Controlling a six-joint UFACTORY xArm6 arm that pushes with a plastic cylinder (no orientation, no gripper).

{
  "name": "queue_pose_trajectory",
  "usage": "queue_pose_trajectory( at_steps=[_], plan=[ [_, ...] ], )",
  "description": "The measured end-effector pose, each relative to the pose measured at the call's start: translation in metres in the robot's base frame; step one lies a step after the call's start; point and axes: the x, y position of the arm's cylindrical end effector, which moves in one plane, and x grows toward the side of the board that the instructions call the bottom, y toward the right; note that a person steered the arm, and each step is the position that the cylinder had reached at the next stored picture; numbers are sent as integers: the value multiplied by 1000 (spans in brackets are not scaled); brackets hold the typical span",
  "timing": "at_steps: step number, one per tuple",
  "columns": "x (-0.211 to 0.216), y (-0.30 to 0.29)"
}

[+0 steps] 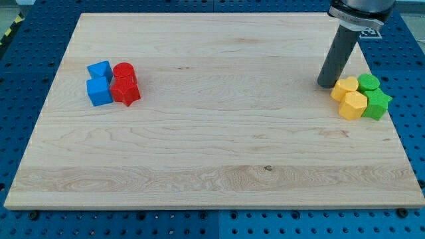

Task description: Slide the green circle up and left

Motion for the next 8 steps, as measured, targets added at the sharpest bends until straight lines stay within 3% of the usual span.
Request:
queue_pose_trajectory(
  at_steps=[2, 3, 4, 5, 6, 8],
  plan=[
    [-21, 0],
    [-54, 17],
    [-55, 58],
    [-36, 111],
    [13, 141],
    [45, 86]
  ],
)
